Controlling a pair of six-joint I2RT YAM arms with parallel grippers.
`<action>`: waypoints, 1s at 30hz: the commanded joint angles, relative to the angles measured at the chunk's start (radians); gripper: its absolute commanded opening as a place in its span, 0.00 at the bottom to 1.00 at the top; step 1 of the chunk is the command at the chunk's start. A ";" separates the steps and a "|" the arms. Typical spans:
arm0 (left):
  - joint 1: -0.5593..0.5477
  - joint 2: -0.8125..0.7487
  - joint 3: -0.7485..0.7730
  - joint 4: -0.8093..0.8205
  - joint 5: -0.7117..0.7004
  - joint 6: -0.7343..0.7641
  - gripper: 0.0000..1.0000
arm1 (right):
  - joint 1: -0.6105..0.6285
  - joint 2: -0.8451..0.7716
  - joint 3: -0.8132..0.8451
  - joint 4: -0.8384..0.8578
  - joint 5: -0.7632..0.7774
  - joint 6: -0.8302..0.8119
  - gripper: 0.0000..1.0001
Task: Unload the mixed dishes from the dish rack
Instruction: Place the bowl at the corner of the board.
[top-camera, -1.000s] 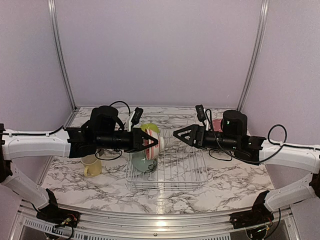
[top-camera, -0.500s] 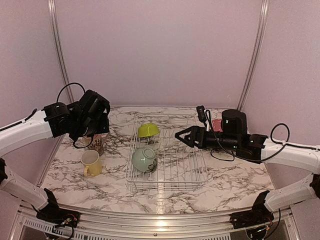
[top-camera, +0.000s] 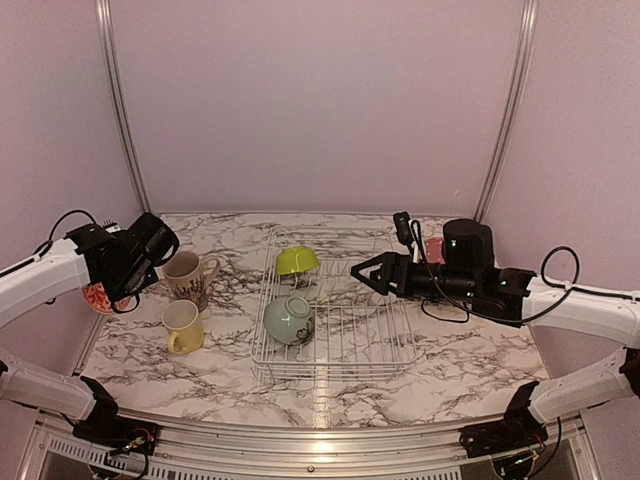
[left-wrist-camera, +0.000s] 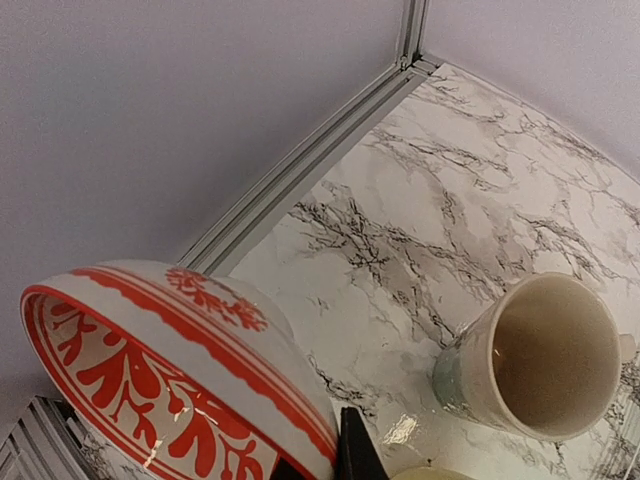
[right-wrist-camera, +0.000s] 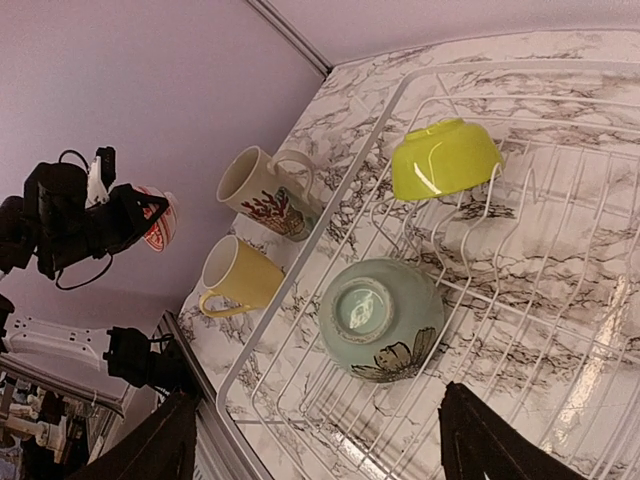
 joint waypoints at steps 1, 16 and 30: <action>0.022 0.063 -0.058 -0.027 0.072 -0.125 0.00 | -0.003 -0.001 0.038 -0.022 0.011 -0.012 0.80; 0.067 0.124 -0.207 0.197 0.238 -0.121 0.14 | 0.084 0.164 0.121 -0.109 0.084 -0.062 0.80; 0.098 0.201 -0.234 0.254 0.266 -0.090 0.29 | 0.123 0.263 0.170 -0.098 0.085 -0.068 0.80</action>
